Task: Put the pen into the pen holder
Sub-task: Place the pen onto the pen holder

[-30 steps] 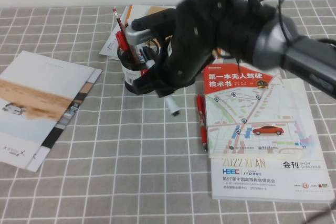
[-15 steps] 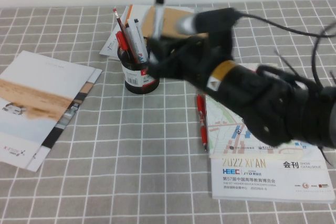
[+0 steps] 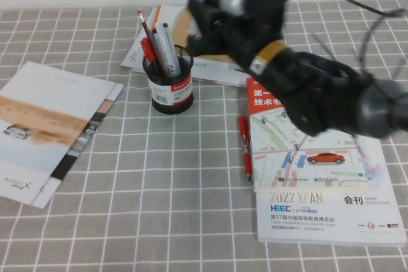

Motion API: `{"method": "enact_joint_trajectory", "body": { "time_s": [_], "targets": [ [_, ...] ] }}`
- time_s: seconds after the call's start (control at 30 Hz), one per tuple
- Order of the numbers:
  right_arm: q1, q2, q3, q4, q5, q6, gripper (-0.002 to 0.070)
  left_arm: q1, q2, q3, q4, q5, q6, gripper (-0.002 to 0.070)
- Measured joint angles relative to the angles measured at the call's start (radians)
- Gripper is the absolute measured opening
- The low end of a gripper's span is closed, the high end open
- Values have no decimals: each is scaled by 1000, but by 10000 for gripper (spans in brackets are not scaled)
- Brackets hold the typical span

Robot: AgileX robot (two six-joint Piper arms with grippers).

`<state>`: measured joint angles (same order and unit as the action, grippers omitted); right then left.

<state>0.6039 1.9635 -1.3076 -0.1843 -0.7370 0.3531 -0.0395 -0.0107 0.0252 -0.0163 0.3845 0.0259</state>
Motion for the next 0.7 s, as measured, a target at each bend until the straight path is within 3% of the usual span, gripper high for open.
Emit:
{"method": "enact_joint_trajectory", "body": {
  "time_s": [0.37,0.7],
  "targets": [
    [0,280,-373,-113,261,-2,104,0,0,0,0,0,0,-3],
    [0,349,-411,-116,309,-2,104,0,0,0,0,0,0,-3]
  ]
}}
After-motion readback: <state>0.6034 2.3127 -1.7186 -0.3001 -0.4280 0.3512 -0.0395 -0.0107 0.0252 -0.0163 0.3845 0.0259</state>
